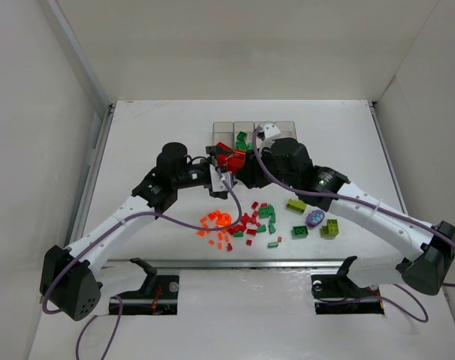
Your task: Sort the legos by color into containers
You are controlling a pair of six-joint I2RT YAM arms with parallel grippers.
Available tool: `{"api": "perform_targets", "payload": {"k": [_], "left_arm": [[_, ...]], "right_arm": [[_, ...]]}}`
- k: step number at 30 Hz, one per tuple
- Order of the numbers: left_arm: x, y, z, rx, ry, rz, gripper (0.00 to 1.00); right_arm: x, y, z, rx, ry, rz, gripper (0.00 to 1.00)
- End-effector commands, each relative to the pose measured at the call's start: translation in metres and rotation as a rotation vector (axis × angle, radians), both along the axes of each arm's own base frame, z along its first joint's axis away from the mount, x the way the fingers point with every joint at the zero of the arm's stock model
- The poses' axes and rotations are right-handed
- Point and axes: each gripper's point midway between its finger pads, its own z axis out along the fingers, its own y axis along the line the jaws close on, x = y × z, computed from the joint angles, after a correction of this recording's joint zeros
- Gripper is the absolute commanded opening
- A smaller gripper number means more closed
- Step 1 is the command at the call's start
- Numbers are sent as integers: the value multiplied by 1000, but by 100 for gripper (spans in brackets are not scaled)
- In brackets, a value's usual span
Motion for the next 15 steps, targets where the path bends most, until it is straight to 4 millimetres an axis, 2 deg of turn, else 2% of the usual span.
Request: {"api": "perform_targets", "payload": {"k": [1, 4, 6, 8, 9, 12, 14, 15], "left_arm": [[-6, -12, 41, -70, -120, -67, 84], [-5, -10, 45, -67, -147, -58, 84], [-5, -10, 43, -59, -150, -59, 79], [-11, -13, 44, -64, -155, -97, 73], [-13, -13, 42, -61, -146, -106, 65], [-17, -15, 42, -66, -143, -130, 53], [-17, -15, 42, -66, -143, -130, 52], [-18, -14, 46, -71, -151, -130, 61]], "right_arm": [[-4, 11, 29, 90, -48, 41, 0], [-2, 8, 27, 82, -41, 14, 0], [-1, 7, 27, 80, -44, 6, 0], [1, 9, 26, 82, -46, 6, 0], [0, 10, 26, 84, -43, 14, 0], [4, 15, 31, 89, -47, 14, 0], [7, 19, 25, 73, -33, 14, 0], [9, 18, 29, 76, -43, 2, 0]]}}
